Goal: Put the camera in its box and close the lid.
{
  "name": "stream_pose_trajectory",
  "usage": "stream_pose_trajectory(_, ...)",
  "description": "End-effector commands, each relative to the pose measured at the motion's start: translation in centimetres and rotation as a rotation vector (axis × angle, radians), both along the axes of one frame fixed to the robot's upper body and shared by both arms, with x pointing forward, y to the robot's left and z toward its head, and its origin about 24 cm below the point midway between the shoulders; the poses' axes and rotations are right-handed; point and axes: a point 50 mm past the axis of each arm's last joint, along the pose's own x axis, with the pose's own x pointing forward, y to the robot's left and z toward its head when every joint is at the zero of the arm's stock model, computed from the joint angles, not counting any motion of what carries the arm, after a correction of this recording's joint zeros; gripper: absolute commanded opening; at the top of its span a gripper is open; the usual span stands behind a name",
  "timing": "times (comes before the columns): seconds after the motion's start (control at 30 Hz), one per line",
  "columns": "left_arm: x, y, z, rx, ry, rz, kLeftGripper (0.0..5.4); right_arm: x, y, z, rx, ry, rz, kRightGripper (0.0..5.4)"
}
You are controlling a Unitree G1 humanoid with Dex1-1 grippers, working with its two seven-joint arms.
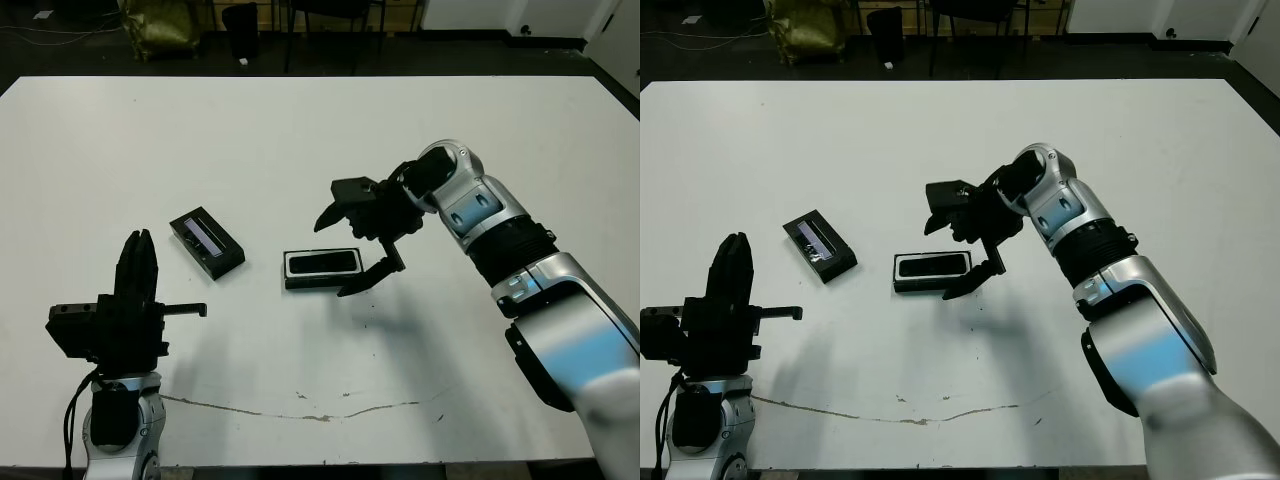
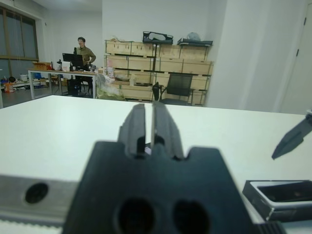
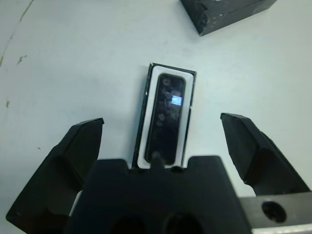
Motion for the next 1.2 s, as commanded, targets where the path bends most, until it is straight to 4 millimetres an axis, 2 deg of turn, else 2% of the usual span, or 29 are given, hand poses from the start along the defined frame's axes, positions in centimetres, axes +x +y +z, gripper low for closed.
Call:
stream_pose_trajectory(0.03,-0.2,0.3,-0.7,0.011,0.046,0.008,0.00,0.3,-0.6,1.5,0.017,-0.012,-0.029,5.39)
stream_pose_trajectory(0.27,-0.2,0.4,-0.8,0.005,0.044,0.004,0.00,0.6,-1.9,3.4,0.158,0.032,-0.131,5.39)
stream_pose_trajectory(0.37,-0.2,0.4,-0.8,0.010,0.045,0.010,0.00,0.3,-2.3,4.2,0.313,-0.058,-0.225,5.39)
stream_pose_trajectory(0.43,-0.2,0.3,-0.8,0.014,0.048,0.016,0.00,-0.3,-2.4,4.2,0.449,-0.182,-0.303,5.39)
stream_pose_trajectory(0.5,-0.1,0.3,-0.8,0.010,0.043,0.010,0.00,-1.2,-2.4,4.0,0.569,-0.306,-0.387,5.17)
stream_pose_trajectory(0.63,0.0,0.2,-0.9,0.004,0.047,0.004,0.00,-3.1,-2.4,3.4,0.692,-0.594,-0.498,4.35)
stream_pose_trajectory(0.77,0.1,0.1,-0.8,0.002,0.041,-0.005,0.00,-4.1,-2.4,2.4,0.792,-0.759,-0.541,3.40)
stream_pose_trajectory(0.9,0.1,0.1,-0.8,0.010,0.038,-0.009,0.00,-4.7,-2.5,1.2,0.804,-0.900,-0.535,2.51)
stream_pose_trajectory(1.2,0.2,0.0,-0.7,0.008,0.033,-0.015,0.00,-5.2,-1.2,-1.5,0.636,-0.883,-0.571,0.47)
